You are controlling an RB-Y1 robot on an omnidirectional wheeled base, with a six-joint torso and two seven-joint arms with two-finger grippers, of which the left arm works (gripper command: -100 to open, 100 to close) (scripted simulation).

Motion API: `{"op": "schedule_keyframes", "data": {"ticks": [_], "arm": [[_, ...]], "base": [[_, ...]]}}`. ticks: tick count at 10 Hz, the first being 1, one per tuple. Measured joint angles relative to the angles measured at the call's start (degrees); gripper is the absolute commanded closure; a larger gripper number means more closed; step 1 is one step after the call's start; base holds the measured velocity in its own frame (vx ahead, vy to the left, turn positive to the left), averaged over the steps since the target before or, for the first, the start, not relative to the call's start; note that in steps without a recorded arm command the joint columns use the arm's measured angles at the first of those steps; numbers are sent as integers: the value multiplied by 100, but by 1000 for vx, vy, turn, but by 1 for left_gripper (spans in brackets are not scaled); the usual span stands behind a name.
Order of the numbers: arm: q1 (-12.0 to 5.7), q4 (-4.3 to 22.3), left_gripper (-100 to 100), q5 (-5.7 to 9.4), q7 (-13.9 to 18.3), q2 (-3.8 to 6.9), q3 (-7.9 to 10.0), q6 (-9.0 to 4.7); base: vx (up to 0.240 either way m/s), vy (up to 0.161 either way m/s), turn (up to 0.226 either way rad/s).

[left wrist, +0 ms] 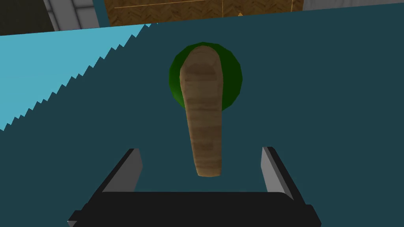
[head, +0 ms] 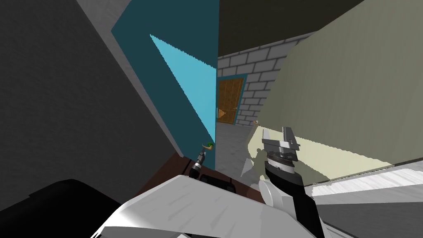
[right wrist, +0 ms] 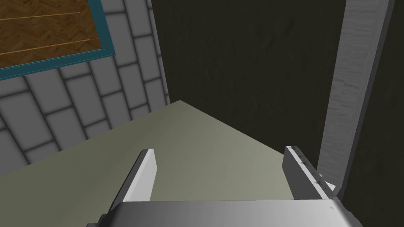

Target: Push the door open

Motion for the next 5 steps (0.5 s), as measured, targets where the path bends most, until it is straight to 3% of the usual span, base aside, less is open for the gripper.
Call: {"op": "schedule_keyframes", "data": {"ticks": [2,3,5], "arm": [[-73,70,-100,16,-12,-78,33,6],[-79,72,100,17,-13,-84,35,9],[-91,63,100,19,-11,-81,38,7]], "base": [[143,-30,-10],[-12,2,4],[-22,7,-14]]}}
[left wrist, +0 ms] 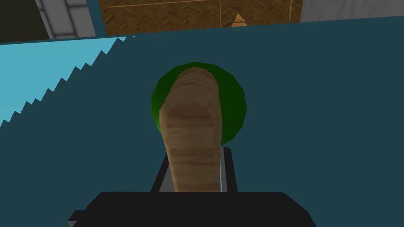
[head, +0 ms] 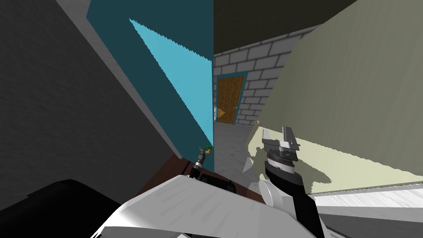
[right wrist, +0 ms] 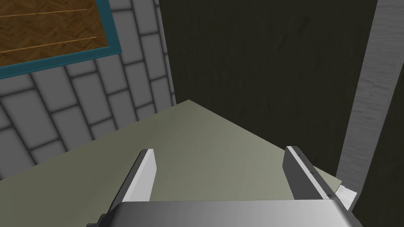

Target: Push the door open

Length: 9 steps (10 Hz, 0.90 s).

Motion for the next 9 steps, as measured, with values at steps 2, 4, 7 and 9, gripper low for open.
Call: {"op": "schedule_keyframes", "data": {"ticks": [2,4,7,9], "arm": [[-12,0,100,-2,-2,-2,-2,12],[-10,0,100,-2,-2,-2,-3,11],[-10,114,100,35,-27,46,68,24],[-43,116,100,75,-45,80,145,38]], "base": [[0,0,0],[43,-20,13],[172,-52,40],[204,-63,51]]}}
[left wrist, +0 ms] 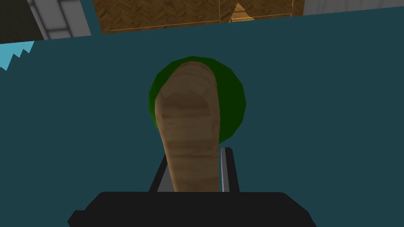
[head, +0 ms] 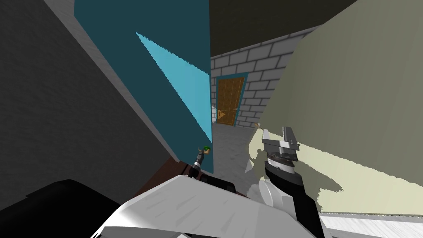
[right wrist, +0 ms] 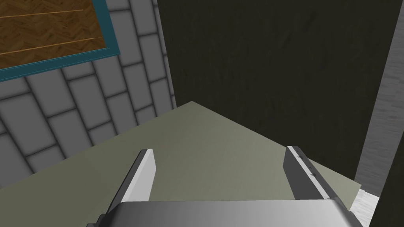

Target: Push the door open

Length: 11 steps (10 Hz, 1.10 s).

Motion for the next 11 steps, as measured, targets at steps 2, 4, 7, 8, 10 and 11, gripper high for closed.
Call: {"op": "schedule_keyframes", "data": {"ticks": [2,4,7,8,10,11], "arm": [[-123,98,100,62,-64,4,143,-28],[-110,42,100,117,-89,46,258,-6],[-190,149,100,212,-128,77,461,-12],[-177,145,100,233,-152,60,515,-34],[-212,186,100,292,-200,39,648,-2],[-214,144,100,321,-242,3,724,37]], "base": [[192,-87,51],[153,-78,79],[140,-73,62],[145,-54,73],[154,-82,76],[116,-95,74]]}}
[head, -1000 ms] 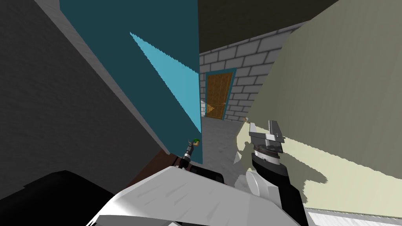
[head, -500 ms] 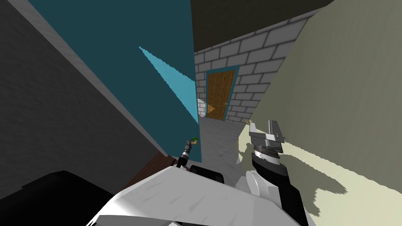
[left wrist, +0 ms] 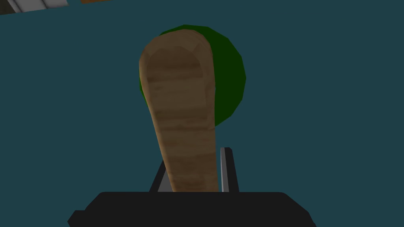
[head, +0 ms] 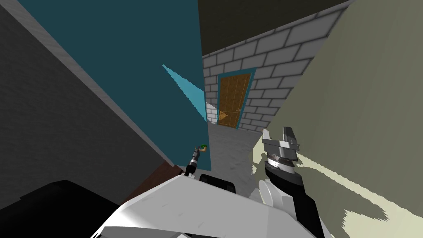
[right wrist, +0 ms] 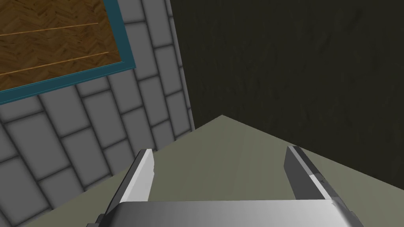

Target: Push the door open

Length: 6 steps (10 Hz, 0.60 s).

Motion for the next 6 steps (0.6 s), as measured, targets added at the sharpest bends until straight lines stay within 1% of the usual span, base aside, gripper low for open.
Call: {"op": "schedule_keyframes", "data": {"ticks": [1,3,4,5,6], "arm": [[-34,20,100,34,5,28,63,1],[-113,126,100,110,-40,-21,238,-8],[-115,110,100,149,-73,-53,331,10],[-139,146,100,187,-87,-71,414,-1],[-151,165,100,221,-108,-111,491,-12]], "base": [[137,-87,88],[182,-105,72],[199,-96,91],[203,-64,89],[200,-74,75]]}}
